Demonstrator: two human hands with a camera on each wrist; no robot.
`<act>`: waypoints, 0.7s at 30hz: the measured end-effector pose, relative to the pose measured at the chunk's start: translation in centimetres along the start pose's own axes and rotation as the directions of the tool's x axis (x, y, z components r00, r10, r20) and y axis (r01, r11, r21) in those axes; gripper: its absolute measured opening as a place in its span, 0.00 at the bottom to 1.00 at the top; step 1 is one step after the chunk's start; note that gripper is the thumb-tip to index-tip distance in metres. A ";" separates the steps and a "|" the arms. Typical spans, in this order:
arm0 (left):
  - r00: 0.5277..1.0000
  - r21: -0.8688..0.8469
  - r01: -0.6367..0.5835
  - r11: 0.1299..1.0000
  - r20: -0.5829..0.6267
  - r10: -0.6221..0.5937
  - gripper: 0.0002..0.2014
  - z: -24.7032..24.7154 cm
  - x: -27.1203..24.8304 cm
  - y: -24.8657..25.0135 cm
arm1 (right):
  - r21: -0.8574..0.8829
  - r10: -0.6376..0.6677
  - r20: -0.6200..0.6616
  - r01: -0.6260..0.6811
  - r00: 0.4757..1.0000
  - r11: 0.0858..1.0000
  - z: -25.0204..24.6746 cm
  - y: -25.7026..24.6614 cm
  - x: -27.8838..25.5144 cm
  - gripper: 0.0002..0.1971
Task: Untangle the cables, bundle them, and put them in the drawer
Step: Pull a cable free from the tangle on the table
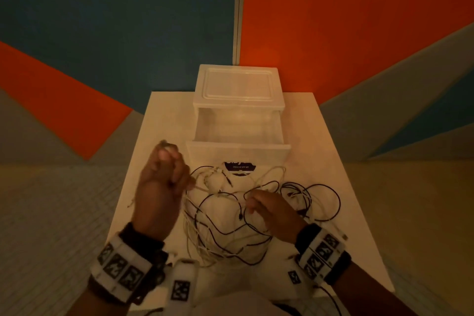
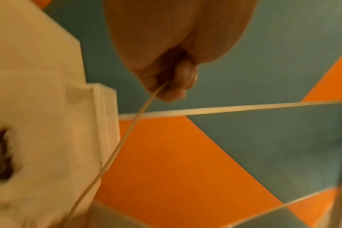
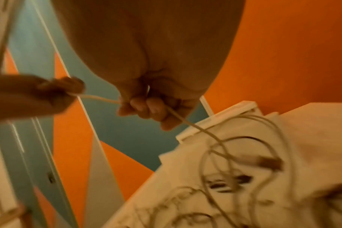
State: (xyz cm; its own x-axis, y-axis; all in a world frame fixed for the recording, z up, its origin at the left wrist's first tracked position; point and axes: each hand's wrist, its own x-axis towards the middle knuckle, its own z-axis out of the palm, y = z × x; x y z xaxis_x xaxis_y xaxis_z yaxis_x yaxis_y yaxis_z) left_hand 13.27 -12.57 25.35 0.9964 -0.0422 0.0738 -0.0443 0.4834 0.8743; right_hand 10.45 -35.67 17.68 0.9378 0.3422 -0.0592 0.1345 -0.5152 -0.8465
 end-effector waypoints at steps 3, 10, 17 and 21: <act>0.996 0.005 -0.085 0.996 -0.040 0.085 0.16 -1.9 0.6 2.7 | -0.025 0.078 -0.074 -0.080 0.994 0.996 0.1 3.1 -0.2 0.35; 0.990 0.571 -0.116 0.812 0.134 0.047 0.16 -1.4 -1.1 2.0 | 0.048 0.040 -0.348 -0.025 0.937 0.999 -0.2 0.7 2.0 0.14; 0.981 0.501 0.050 0.864 0.139 -0.137 0.15 2.7 -1.6 0.2 | 0.100 -0.168 -0.223 0.194 0.960 0.976 1.6 -7.6 1.7 0.12; 0.979 0.452 -0.033 0.891 0.193 -0.061 0.15 3.0 -1.0 1.3 | 0.114 -0.182 -0.056 0.188 0.982 0.976 3.0 -7.2 0.9 0.13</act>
State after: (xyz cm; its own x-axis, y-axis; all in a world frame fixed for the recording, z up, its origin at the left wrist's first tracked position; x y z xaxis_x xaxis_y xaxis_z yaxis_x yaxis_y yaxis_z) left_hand 11.97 -14.48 27.84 0.9644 -0.2399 0.1112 -0.1054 0.0371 0.9937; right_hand 9.34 -29.33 22.10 0.9139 0.3860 0.1258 0.2708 -0.3487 -0.8973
